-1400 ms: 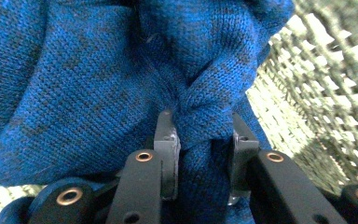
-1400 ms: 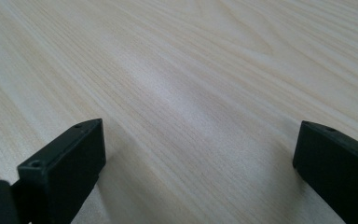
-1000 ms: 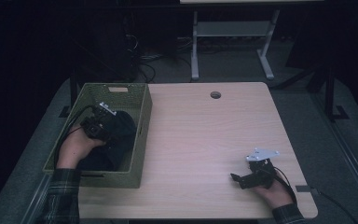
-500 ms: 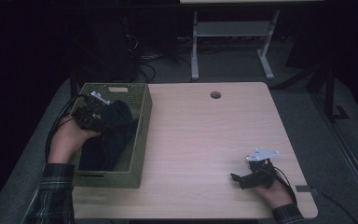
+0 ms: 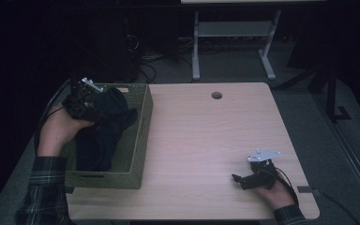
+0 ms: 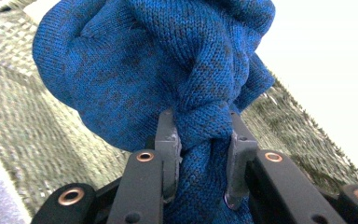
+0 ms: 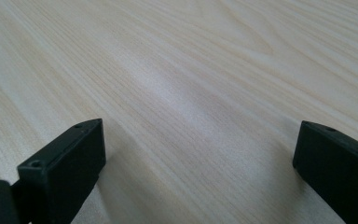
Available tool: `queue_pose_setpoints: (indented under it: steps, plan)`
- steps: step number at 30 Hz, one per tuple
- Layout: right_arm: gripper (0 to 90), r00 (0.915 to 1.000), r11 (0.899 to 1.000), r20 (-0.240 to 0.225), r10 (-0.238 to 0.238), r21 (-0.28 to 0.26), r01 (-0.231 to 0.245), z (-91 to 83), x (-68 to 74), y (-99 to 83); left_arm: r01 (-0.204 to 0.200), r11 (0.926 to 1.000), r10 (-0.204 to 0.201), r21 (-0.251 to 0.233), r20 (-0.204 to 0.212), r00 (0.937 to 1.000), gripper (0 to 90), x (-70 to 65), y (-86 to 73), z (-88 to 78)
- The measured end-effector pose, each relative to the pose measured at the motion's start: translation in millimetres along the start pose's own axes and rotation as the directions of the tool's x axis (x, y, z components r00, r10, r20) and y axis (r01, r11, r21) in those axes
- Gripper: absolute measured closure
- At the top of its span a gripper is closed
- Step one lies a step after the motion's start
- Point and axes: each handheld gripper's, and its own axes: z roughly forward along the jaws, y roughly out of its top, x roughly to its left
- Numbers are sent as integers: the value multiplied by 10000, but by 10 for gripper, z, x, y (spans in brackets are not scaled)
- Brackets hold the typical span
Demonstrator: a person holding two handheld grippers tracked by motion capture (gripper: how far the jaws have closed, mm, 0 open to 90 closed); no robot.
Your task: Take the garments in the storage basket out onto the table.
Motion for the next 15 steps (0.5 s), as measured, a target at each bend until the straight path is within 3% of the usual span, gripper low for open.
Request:
queue_pose_setpoints:
  steps: [4,11,15]
  plan:
    - [20,10000,10000,-1,0,-1,0,0,0,0,-65,9999,65,-94,2,10000,717,-4,44,-77]
    - [20,10000,10000,0,1,3,-1,0,0,0,-197,9990,216,-404,463,9987,718,-48,138,-188]
    - [20,10000,10000,-1,0,5,0,0,0,0,-345,9977,374,-584,503,9980,719,-91,219,-274]
